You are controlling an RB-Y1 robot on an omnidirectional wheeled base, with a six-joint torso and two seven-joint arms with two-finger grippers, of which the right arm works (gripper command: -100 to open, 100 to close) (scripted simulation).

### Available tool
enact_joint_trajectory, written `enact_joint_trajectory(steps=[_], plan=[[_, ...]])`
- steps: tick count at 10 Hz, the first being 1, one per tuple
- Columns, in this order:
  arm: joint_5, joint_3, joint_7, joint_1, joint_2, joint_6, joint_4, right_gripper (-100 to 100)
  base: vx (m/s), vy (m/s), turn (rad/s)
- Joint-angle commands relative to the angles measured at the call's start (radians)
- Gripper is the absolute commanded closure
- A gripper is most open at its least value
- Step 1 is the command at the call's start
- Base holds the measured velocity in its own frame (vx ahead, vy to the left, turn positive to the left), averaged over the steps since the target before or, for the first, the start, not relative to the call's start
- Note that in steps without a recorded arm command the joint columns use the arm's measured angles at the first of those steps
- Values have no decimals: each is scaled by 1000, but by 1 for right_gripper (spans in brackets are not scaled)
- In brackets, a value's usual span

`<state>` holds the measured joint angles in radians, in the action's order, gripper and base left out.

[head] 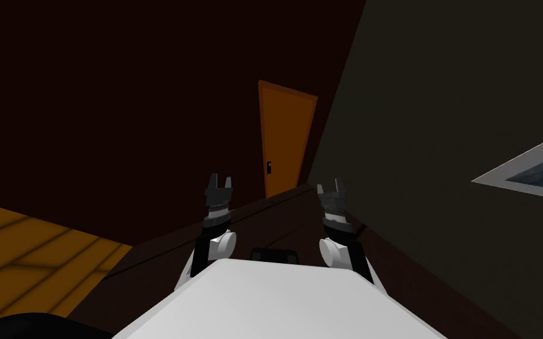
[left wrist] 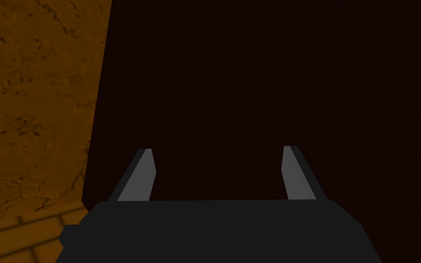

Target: Pull the door open

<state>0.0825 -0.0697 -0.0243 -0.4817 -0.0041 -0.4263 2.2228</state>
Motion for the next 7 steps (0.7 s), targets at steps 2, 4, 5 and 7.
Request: enact_joint_trajectory(steps=[2,4,5,7], plan=[[-20,1,36,22,-18,-2,-44,-100,97,-22,52],[-41,3,74,45,-36,-5,-91,-100,113,82,35],[-47,3,85,52,-41,-6,-104,-100,116,59,31],[-69,4,124,76,-58,-8,-152,-100,123,45,49]])
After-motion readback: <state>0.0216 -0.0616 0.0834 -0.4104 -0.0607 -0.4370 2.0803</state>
